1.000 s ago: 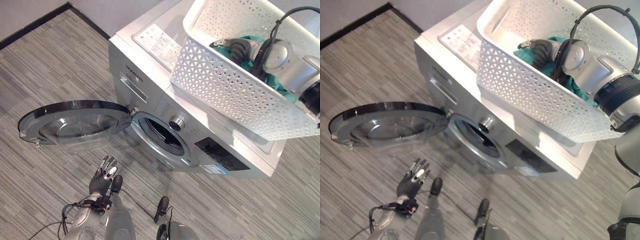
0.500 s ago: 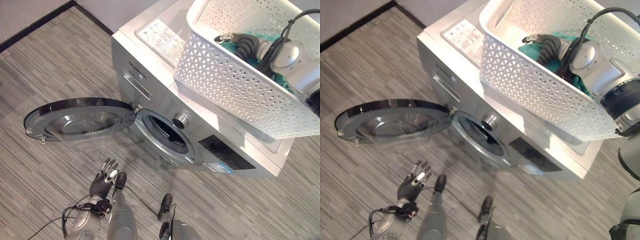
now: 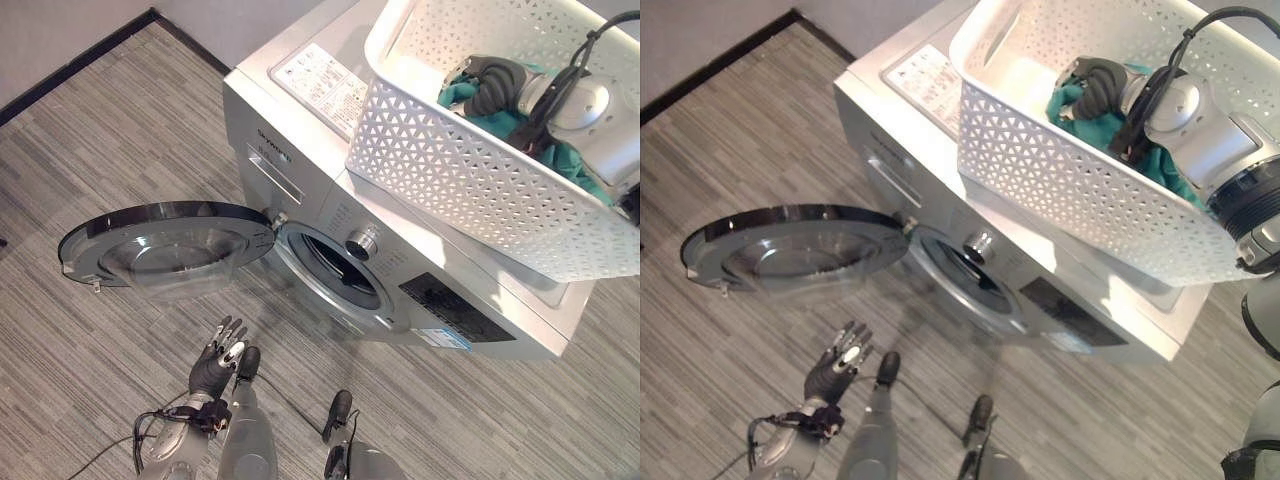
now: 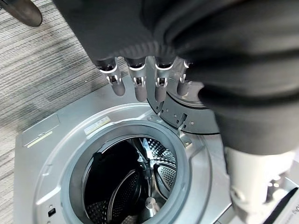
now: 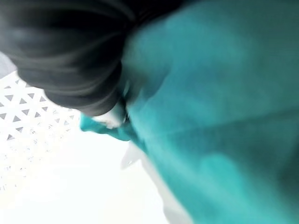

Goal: Grab the laundry basket,head to the washer,open it,put in the laundry and shut it.

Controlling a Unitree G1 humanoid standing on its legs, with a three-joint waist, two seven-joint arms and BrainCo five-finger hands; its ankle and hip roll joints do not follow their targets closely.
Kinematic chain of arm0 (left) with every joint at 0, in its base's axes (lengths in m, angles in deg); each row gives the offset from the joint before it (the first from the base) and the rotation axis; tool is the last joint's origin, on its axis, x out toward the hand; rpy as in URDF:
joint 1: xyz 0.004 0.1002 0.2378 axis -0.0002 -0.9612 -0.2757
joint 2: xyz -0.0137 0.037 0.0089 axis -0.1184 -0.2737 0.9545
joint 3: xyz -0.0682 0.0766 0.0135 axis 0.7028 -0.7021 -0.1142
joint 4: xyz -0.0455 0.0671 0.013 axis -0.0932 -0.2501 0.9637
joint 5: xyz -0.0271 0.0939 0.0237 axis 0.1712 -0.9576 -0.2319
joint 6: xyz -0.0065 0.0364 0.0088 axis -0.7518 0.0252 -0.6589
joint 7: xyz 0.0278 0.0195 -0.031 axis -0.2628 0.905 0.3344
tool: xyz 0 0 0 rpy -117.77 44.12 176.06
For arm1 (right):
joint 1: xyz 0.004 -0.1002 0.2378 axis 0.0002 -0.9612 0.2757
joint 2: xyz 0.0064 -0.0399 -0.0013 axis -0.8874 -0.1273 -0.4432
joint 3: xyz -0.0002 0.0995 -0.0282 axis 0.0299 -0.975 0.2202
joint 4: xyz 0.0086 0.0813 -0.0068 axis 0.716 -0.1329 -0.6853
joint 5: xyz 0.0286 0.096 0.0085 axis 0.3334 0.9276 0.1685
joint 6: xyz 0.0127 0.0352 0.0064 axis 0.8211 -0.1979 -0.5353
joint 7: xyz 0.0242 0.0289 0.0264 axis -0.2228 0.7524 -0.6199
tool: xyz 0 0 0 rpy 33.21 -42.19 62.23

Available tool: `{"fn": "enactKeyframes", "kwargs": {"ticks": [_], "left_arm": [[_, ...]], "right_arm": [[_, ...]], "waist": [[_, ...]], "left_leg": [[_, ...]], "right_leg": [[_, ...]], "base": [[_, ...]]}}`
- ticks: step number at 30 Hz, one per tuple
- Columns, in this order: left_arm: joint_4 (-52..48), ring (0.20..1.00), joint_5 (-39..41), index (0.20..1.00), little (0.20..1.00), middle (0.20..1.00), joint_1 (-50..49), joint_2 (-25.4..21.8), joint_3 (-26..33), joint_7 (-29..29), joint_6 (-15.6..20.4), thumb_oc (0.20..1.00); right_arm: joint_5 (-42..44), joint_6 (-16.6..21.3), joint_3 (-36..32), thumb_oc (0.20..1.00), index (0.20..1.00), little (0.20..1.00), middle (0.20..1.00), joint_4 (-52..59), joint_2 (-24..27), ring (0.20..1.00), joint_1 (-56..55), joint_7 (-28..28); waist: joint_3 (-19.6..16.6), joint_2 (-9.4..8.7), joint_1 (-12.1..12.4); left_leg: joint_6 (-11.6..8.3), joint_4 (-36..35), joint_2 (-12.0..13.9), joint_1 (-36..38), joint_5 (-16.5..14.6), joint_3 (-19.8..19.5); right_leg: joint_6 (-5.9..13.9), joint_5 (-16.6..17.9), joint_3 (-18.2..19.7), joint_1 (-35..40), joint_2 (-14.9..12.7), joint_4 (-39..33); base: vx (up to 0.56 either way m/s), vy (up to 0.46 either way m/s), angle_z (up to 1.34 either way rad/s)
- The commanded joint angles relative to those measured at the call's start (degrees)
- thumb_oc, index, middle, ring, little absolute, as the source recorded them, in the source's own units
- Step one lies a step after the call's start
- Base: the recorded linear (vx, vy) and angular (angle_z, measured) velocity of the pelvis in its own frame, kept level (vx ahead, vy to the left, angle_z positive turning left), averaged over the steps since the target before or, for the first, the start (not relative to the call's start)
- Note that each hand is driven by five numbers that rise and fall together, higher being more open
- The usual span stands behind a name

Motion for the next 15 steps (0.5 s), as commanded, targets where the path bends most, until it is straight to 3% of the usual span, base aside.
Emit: {"fn": "enactKeyframes", "kwargs": {"ticks": [1,8,15], "left_arm": [[-4.4,1.0,-0.8,1.0,1.0,1.0,1.8,-2.5,0.6,0.0,2.2,1.0],[-3.1,1.0,-0.9,1.0,1.0,1.0,1.6,-2.2,2.1,-1.2,2.3,1.0],[-2.9,1.0,-0.9,1.0,1.0,1.0,0.4,-2.2,3.8,-1.7,2.3,1.0]], "right_arm": [[-0.1,0.5,4.5,0.2,0.2,0.2,0.2,0.1,-3.7,0.2,-3.3,-1.6],[1.0,2.3,-1.0,0.2,0.2,0.2,0.2,1.8,-2.7,0.2,-4.2,2.9],[4.8,4.7,-7.6,0.2,0.2,0.2,0.2,6.2,1.8,0.2,-6.0,6.9]], "waist": [[3.9,-2.57,0.7],[2.6,-3.26,-0.3],[-0.1,-3.72,-1.5]], "left_leg": [[2.38,0.3,1.6,2.0,-5.7,1.1],[2.33,0.3,2.2,3.2,-6.1,1.5],[2.33,0.3,2.6,6.0,-6.7,1.8]], "right_leg": [[3.01,-2.9,2.3,3.8,-4.6,0.0],[2.98,-3.1,2.6,4.8,-4.3,0.0],[2.86,-3.5,2.9,7.1,-4.2,0.0]], "base": [[0.0,0.0,0.0],[0.0,0.0,0.0],[0.0,0.0,0.0]]}}
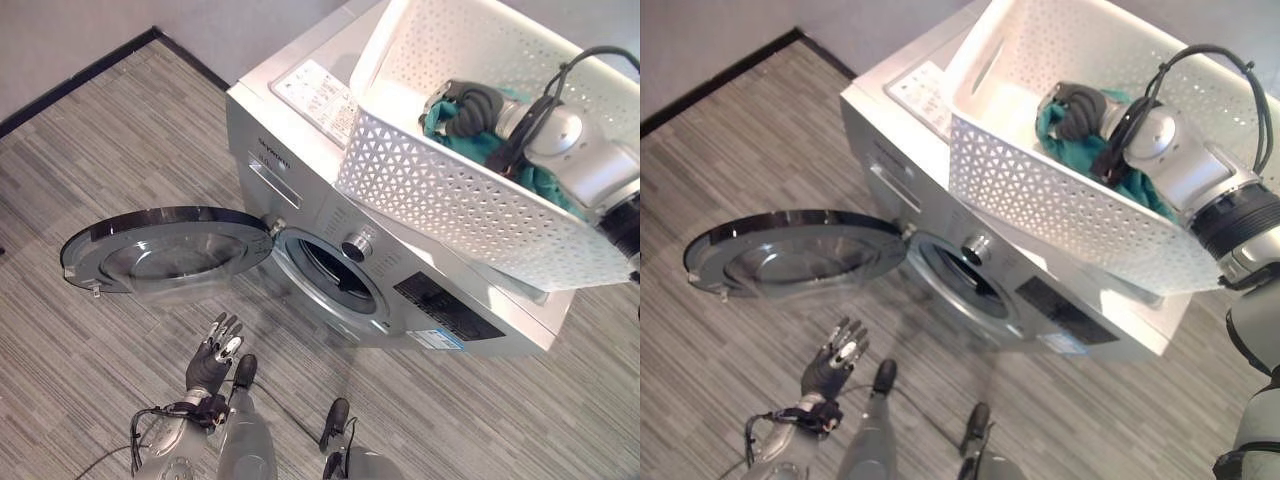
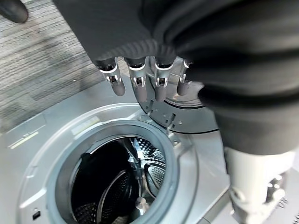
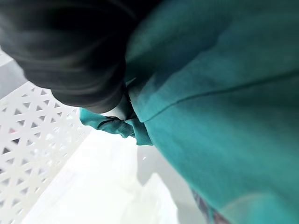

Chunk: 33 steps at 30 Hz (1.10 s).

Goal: Grab the laundry basket,head to the washer,open it,put in the laundry and shut it.

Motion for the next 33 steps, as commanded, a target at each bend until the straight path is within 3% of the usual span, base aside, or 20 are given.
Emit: {"fn": "enactKeyframes", "kwargs": {"ticks": [1,6,9,10,14,18,24,27,33], "left_arm": [[-2.8,1.0,-0.7,1.0,1.0,1.0,-0.8,-2.1,2.2,0.0,2.3,1.0],[-2.1,1.0,-0.2,1.0,1.0,1.0,-2.8,-0.9,3.5,1.0,2.1,1.0],[-2.1,1.0,-0.3,1.0,1.0,1.0,-3.0,-0.8,3.7,1.1,2.1,1.0],[-1.7,1.0,-0.3,1.0,1.0,1.0,-3.1,-0.7,4.1,1.3,1.9,1.0],[-0.9,1.0,-0.6,1.0,1.0,1.0,-2.5,-0.4,4.6,0.7,1.9,1.0],[0.3,1.0,-1.7,1.0,1.0,1.0,-1.1,-1.3,4.8,-0.4,1.3,1.0],[0.5,1.0,-2.2,1.0,1.0,1.0,0.1,-1.5,4.0,-1.3,1.1,1.0],[0.6,1.0,-3.7,1.0,1.0,1.0,1.6,-2.4,2.2,-1.8,0.8,1.0],[1.1,1.0,-4.2,1.0,1.0,1.0,2.8,-2.9,0.8,-2.2,0.9,1.0]], "right_arm": [[5.3,4.3,-2.1,0.2,0.2,0.2,0.2,1.6,4.4,0.2,3.0,5.1],[7.9,6.5,-3.7,0.2,0.2,0.2,0.2,-0.5,9.4,0.2,6.8,6.7],[8.3,6.8,-3.4,0.2,0.2,0.2,0.2,-2.9,9.7,0.2,8.5,7.2],[8.1,6.8,-3.4,0.2,0.2,0.2,0.2,-8.2,9.8,0.2,11.3,7.9],[9.1,6.9,-4.5,0.2,0.2,0.2,0.2,-21.7,6.7,0.2,18.5,10.7],[7.3,6.5,-5.9,0.2,0.2,0.2,0.2,-33.6,0.2,0.2,25.8,14.9],[4.8,6.6,-6.9,0.2,0.2,0.2,0.2,-37.9,-3.3,0.2,29.6,18.7],[0.8,7.1,-7.0,0.2,0.2,0.2,0.2,-40.0,-6.1,0.2,33.5,23.4],[-0.9,7.1,-6.3,0.2,0.2,0.2,0.2,-41.7,-7.3,0.2,37.0,26.4]], "waist": [[-0.8,-3.46,-1.3],[-3.6,-3.29,-2.3],[-4.1,-3.31,-2.4],[-4.9,-3.27,-2.4],[-6.3,-3.3,-2.1],[-7.7,-3.27,-1.1],[-8.6,-3.07,-0.5],[-9.9,-2.98,0.2],[-10.7,-3.03,1.0]], "left_leg": [[2.34,0.3,2.3,3.8,-7.1,2.0],[2.35,0.3,2.4,6.6,-7.7,2.4],[2.31,0.3,2.4,7.1,-7.8,2.3],[2.28,0.3,2.4,7.6,-7.9,2.2],[2.28,0.3,2.4,8.4,-8.1,1.7],[2.38,0.3,2.5,9.3,-8.3,1.2],[2.56,0.3,2.4,10.2,-8.6,0.9],[2.68,0.3,2.1,10.8,-8.9,0.7],[2.74,0.3,1.7,11.3,-9.2,0.5]], "right_leg": [[2.99,-3.6,2.9,4.7,-4.5,-0.1],[2.97,-4.2,2.8,7.3,-4.6,-0.1],[2.96,-4.2,2.6,7.8,-4.6,0.0],[2.89,-4.4,2.4,8.4,-4.6,0.0],[2.68,-4.7,2.1,9.6,-4.4,0.0],[2.35,-5.0,1.9,10.7,-4.1,-0.1],[2.3,-5.2,1.8,11.6,-4.0,-0.1],[2.44,-5.3,1.6,12.2,-4.2,-0.1],[2.62,-5.3,1.3,12.6,-4.5,-0.1]], "base": [[0.0,0.0,0.0],[0.01,0.016,0.02],[0.0,0.0,0.0],[0.0,0.0,0.0],[0.02,-0.001,0.1],[0.01,-0.001,0.03],[0.0,0.0,0.0],[0.0,0.003,0.01],[0.0,0.0,0.0]]}}
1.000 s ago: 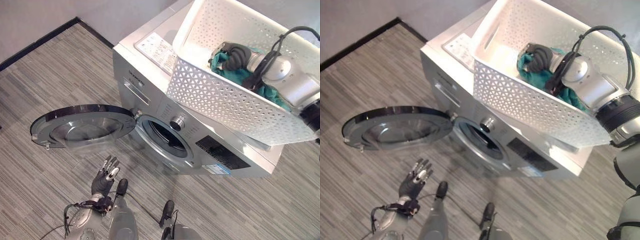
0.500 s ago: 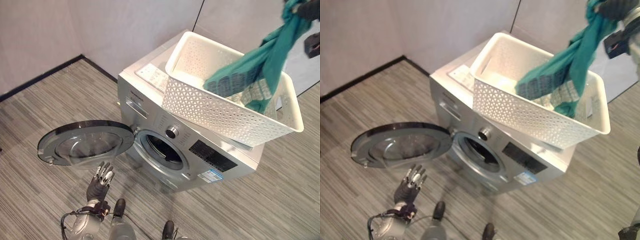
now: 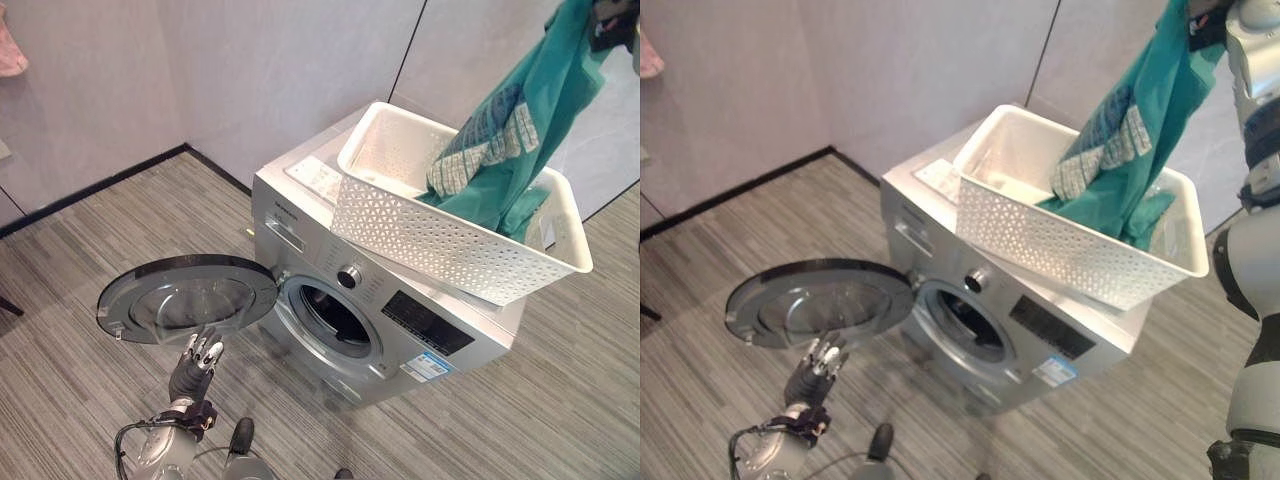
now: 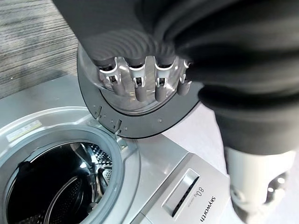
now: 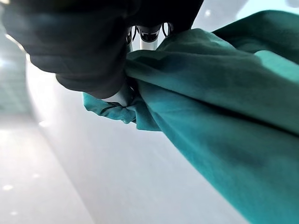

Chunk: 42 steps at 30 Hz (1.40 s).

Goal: Grab the laundry basket,head to the washer,open it,put in the laundry and shut it.

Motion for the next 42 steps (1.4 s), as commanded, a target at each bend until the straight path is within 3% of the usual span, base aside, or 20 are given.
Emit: {"fn": "enactKeyframes", "kwargs": {"ticks": [1,14,18,30,37,42], "left_arm": [[-2.2,1.0,-2.0,1.0,1.0,1.0,3.5,-4.5,-2.0,0.0,1.4,1.0],[-0.5,1.0,-6.6,1.0,1.0,1.0,5.8,-5.4,-4.7,-2.1,1.9,1.0],[-5.6,1.0,-18.0,1.0,1.0,1.0,7.8,-10.1,-1.7,-7.1,4.2,1.0],[-23.6,1.0,-30.4,1.0,1.0,1.0,16.0,-16.9,7.6,-13.1,7.9,1.0],[-23.6,1.0,-28.1,1.0,1.0,1.0,17.6,-14.2,3.0,-11.2,7.0,1.0],[-21.9,1.0,-29.7,1.0,1.0,1.0,19.6,-14.9,-0.8,-9.3,5.2,1.0]], "right_arm": [[-1.7,2.6,2.5,0.2,0.2,0.2,0.2,-4.3,1.4,0.2,13.0,5.2],[-3.1,4.8,0.3,0.2,0.2,0.2,0.2,0.6,3.7,0.2,16.2,14.9],[-3.9,4.9,1.7,0.2,0.2,0.2,0.2,-0.7,3.9,0.2,17.4,15.5],[-5.7,4.1,3.4,0.2,0.2,0.2,0.2,-4.2,3.1,0.2,20.6,17.3],[-7.0,4.5,5.8,0.2,0.2,0.2,0.2,-3.1,1.8,0.2,22.5,17.9],[-7.0,4.9,5.2,0.2,0.2,0.2,0.2,-1.7,0.5,0.2,22.1,18.3]], "waist": [[-1.0,-4.4,1.5],[-2.4,-3.81,2.2],[-2.8,-3.42,2.6],[-3.8,-2.75,3.3],[-4.1,-2.82,2.4],[-4.5,-2.35,1.5]], "left_leg": [[0.55,0.3,2.6,4.4,-6.0,0.7],[0.77,0.3,1.6,5.3,-6.7,-0.2],[0.72,0.3,1.5,5.7,-6.8,-0.1],[0.41,0.3,1.2,6.0,-6.8,-0.5],[0.56,0.3,1.2,6.3,-7.1,-0.1],[0.59,0.3,1.3,6.6,-7.2,0.4]], "right_leg": [[2.27,-4.9,2.5,4.9,-3.6,0.4],[2.58,-5.0,1.4,6.4,-4.2,0.4],[2.74,-5.2,1.3,6.6,-4.3,0.4],[2.92,-5.6,0.7,7.1,-4.6,0.4],[3.0,-5.6,1.0,7.1,-4.8,0.4],[3.01,-5.5,1.6,6.9,-4.9,0.4]], "base": [[0.0,0.0,0.0],[0.01,0.004,0.05],[0.0,0.0,0.0],[0.0,0.0,0.0],[0.0,0.003,0.01],[0.0,0.002,-0.01]]}}
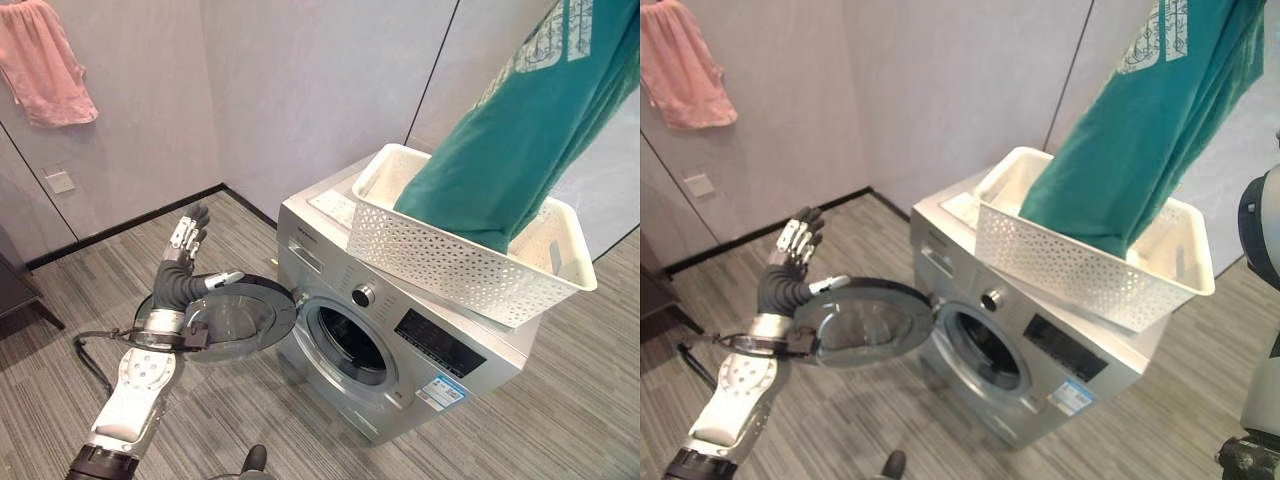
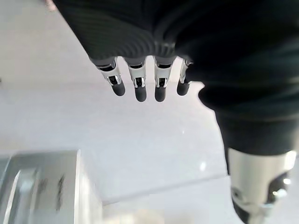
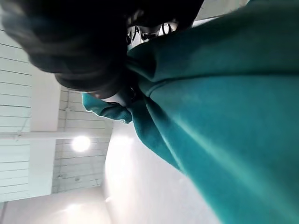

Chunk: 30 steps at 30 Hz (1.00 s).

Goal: Grab the laundry basket,head to the washer,open it,put in the laundry and shut it.

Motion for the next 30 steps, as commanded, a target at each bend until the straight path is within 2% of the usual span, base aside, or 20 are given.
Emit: {"fn": "enactKeyframes", "kwargs": {"ticks": [1,4,7,12,13,19,22,25,26,27,28,30], "left_arm": [[-2.3,1.0,-2.2,1.0,1.0,1.0,7.9,-5.2,-1.7,2.7,0.9,1.0],[-1.1,1.0,-0.5,1.0,1.0,1.0,12.9,-4.0,-5.5,4.5,-1.3,1.0],[0.3,1.0,-2.9,1.0,1.0,1.0,20.5,-3.3,-9.1,4.1,-1.7,1.0],[7.8,1.0,-9.1,1.0,1.0,1.0,37.8,2.5,-17.5,-0.2,-1.4,1.0],[11.3,1.0,-9.4,1.0,1.0,1.0,43.0,5.1,-19.5,-2.1,-1.6,1.0],[18.6,1.0,-11.3,1.0,1.0,1.0,53.2,11.0,-23.7,-4.8,-2.4,1.0],[25.6,1.0,-12.6,1.0,1.0,1.0,56.9,14.7,-25.2,-6.8,-3.5,1.0],[37.0,1.0,-13.0,1.0,1.0,1.0,60.5,19.1,-27.4,-8.7,-4.9,1.0],[37.2,1.0,-13.0,1.0,1.0,1.0,60.6,19.2,-27.5,-8.8,-4.7,1.0],[40.6,1.0,-13.5,1.0,1.0,1.0,61.6,20.2,-27.9,-9.7,-5.0,1.0],[51.7,1.0,-16.4,1.0,1.0,1.0,64.8,22.3,-28.9,-13.6,-6.9,1.0],[54.3,1.0,-17.3,1.0,1.0,1.0,65.5,22.5,-29.0,-14.8,-7.3,1.0]], "right_arm": [[-0.3,2.6,3.3,0.2,0.2,0.2,0.2,-1.0,0.6,0.2,11.9,1.7],[-0.5,2.1,2.6,0.2,0.2,0.2,0.2,-0.4,-1.3,0.2,10.7,1.1],[-0.3,1.6,1.5,0.2,0.2,0.2,0.2,-0.6,-3.4,0.2,9.5,0.9],[-0.4,1.3,1.1,0.2,0.2,0.2,0.2,-1.4,-8.6,0.2,9.2,1.1],[-0.6,1.1,1.4,0.2,0.2,0.2,0.2,-1.7,-11.2,0.2,8.8,0.9],[0.1,1.3,2.2,0.2,0.2,0.2,0.2,-2.0,-15.6,0.2,9.1,0.8],[1.1,1.6,2.1,0.2,0.2,0.2,0.2,-1.9,-17.2,0.2,8.8,0.5],[2.7,1.8,2.1,0.2,0.2,0.2,0.2,-2.6,-19.8,0.2,8.8,0.1],[2.7,1.8,2.1,0.2,0.2,0.2,0.2,-2.6,-19.8,0.2,8.8,0.1],[3.0,1.9,2.2,0.2,0.2,0.2,0.2,-2.8,-20.5,0.2,8.7,-0.2],[4.6,2.2,3.0,0.2,0.2,0.2,0.2,-3.4,-22.3,0.2,8.0,-0.8],[5.3,2.5,3.3,0.2,0.2,0.2,0.2,-3.5,-23.1,0.2,8.0,-1.1]], "waist": [[-0.1,-4.51,-0.4],[-0.3,-4.06,-1.5],[-0.4,-3.76,-2.4],[-0.6,-3.25,-4.4],[-0.8,-3.03,-5.2],[-0.7,-2.27,-6.3],[-0.8,-1.97,-6.9],[-0.9,-1.7,-7.7],[-0.9,-1.67,-7.7],[-0.9,-1.58,-7.9],[-1.0,-1.32,-8.8],[-1.0,-1.22,-8.9]], "left_leg": [[0.42,0.3,2.1,4.7,-7.0,2.0],[0.4,0.3,2.0,4.9,-7.2,2.1],[0.22,0.3,2.0,4.8,-7.2,2.3],[-0.15,0.3,1.9,4.7,-7.3,2.6],[-0.17,0.3,1.8,4.8,-7.3,2.9],[-0.14,0.3,1.8,5.0,-7.5,3.5],[-0.12,0.3,1.7,5.2,-7.5,3.8],[-0.07,0.3,1.7,5.0,-7.0,4.2],[-0.15,0.3,1.8,5.3,-7.5,4.2],[-0.18,0.3,1.8,5.4,-7.5,4.3],[-0.2,0.3,1.8,5.7,-7.5,4.8],[-0.2,0.3,1.8,5.8,-7.5,5.0]], "right_leg": [[2.83,-4.8,3.4,3.9,-4.6,0.4],[2.84,-4.9,3.7,3.9,-4.6,0.4],[2.74,-4.9,3.8,3.9,-4.5,0.4],[2.67,-4.8,4.0,3.5,-4.6,0.4],[2.67,-4.7,4.3,3.3,-4.7,0.4],[2.74,-4.5,4.9,2.8,-4.9,0.4],[2.79,-4.4,5.3,2.6,-5.0,0.4],[2.8,-4.0,5.7,2.1,-5.1,0.4],[2.82,-4.3,5.6,2.3,-5.1,0.4],[2.8,-4.3,5.8,2.4,-5.1,0.4],[2.73,-4.3,6.3,2.2,-5.2,0.4],[2.75,-4.2,6.5,2.1,-5.2,0.4]], "base": [[0.0,0.0,0.0],[0.0,0.0,0.0],[0.0,0.0,0.0],[0.0,0.001,-0.01],[-0.02,0.007,-0.06],[-0.02,0.014,-0.15],[-0.01,0.009,-0.03],[-0.02,0.008,-0.05],[0.02,-0.001,-0.1],[0.02,0.003,-0.14],[-0.01,0.009,-0.09],[0.0,0.007,-0.06]]}}
